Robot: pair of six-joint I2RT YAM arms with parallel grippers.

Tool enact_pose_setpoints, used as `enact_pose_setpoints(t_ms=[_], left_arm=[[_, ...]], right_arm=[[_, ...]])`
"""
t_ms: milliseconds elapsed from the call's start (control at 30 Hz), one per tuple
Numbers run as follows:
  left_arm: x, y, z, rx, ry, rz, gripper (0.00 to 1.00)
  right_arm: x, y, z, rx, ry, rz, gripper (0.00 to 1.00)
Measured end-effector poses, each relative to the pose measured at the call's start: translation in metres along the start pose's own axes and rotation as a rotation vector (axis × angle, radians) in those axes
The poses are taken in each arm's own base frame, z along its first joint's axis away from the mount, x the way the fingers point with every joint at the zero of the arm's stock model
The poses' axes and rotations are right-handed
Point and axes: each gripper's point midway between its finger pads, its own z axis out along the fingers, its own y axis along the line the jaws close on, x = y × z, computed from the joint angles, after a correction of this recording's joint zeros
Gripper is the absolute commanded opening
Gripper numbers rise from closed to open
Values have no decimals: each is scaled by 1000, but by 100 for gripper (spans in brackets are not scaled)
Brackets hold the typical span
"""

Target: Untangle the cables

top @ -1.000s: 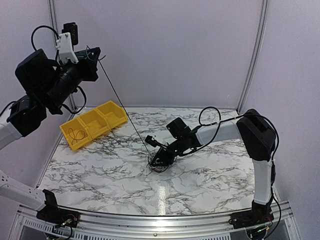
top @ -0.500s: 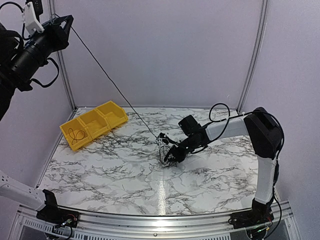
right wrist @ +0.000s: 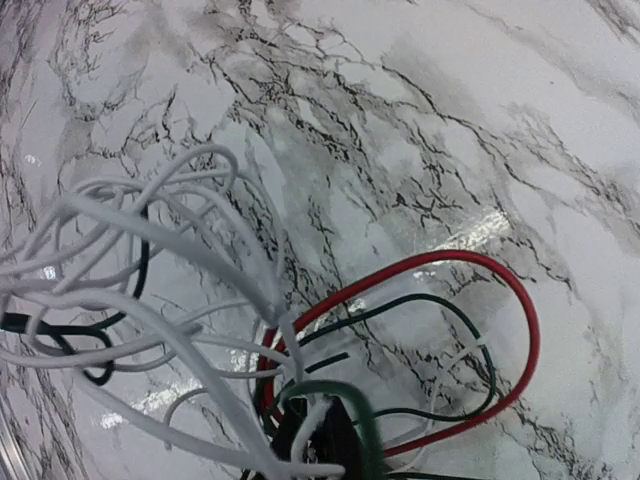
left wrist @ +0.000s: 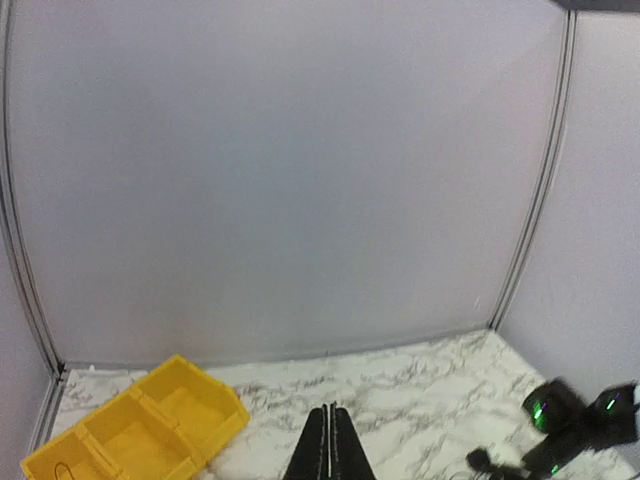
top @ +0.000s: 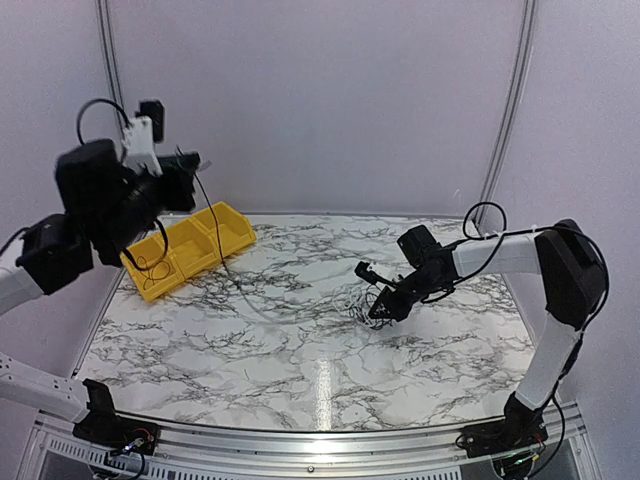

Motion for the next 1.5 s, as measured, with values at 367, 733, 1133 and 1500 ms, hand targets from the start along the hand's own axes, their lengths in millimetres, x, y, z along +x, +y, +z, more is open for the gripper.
enact_pose_setpoints(t_ms=[367, 733, 1133, 1500], left_arm=[[236, 11, -7, 9, 473, 47, 45], [266, -49, -25, 327, 694, 87, 63], [289, -134, -33, 669, 849, 135, 63], [381, -145, -36, 652, 914, 157, 62]], right_arm=[[7, 12, -44, 95, 3, -149, 46], [-10, 41, -71, 63, -62, -329, 51], [0, 81, -25, -104, -10, -400, 56], [19, 69, 11, -138, 59, -282, 50]])
